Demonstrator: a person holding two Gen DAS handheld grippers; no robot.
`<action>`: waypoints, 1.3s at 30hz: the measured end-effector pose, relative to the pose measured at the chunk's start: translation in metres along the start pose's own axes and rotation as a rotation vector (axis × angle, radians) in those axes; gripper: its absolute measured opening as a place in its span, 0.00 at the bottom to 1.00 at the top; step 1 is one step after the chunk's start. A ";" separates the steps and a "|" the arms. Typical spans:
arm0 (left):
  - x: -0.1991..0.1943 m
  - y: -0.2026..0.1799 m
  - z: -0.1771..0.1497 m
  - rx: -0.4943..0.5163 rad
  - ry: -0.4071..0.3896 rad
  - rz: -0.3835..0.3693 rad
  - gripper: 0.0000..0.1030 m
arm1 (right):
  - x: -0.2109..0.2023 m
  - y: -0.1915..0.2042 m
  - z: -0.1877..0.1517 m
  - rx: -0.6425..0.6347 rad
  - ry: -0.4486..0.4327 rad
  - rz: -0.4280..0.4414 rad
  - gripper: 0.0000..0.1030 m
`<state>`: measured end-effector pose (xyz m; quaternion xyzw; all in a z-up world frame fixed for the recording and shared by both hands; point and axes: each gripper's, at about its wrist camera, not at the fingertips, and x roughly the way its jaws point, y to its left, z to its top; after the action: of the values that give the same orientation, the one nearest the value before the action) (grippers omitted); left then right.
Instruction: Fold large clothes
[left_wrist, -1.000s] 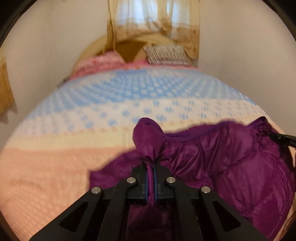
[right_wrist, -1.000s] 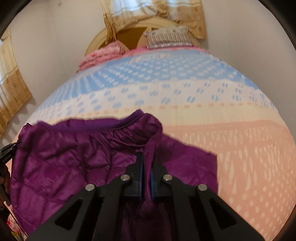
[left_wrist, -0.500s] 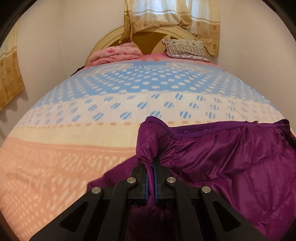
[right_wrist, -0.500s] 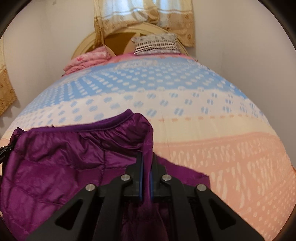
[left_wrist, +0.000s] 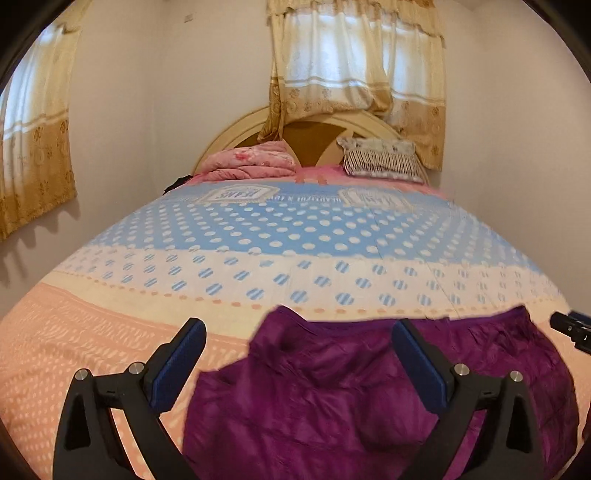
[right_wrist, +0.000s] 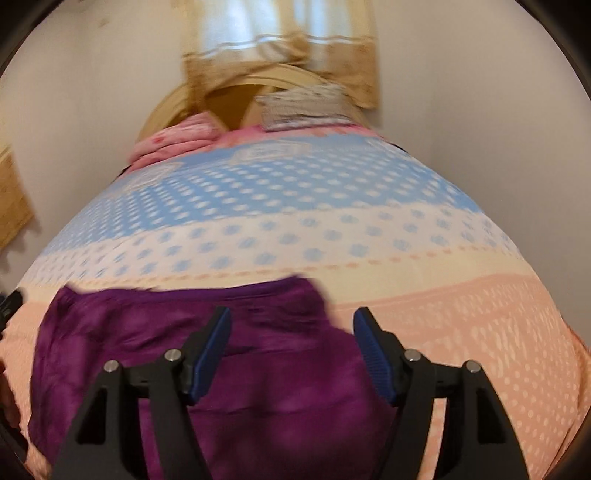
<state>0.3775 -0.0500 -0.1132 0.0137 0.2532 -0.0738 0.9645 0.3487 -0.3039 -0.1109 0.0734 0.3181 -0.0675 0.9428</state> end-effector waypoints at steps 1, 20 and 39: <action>0.002 -0.008 -0.004 0.013 0.010 -0.014 0.98 | 0.003 0.011 -0.004 -0.024 0.003 0.011 0.67; 0.097 -0.031 -0.053 0.025 0.262 -0.003 0.99 | 0.081 0.031 -0.046 -0.021 0.098 0.028 0.65; 0.107 -0.031 -0.056 0.029 0.320 -0.004 0.99 | 0.095 0.033 -0.047 -0.031 0.154 0.010 0.69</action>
<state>0.4376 -0.0920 -0.2144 0.0385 0.4024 -0.0764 0.9114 0.4022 -0.2704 -0.2026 0.0655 0.3902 -0.0523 0.9169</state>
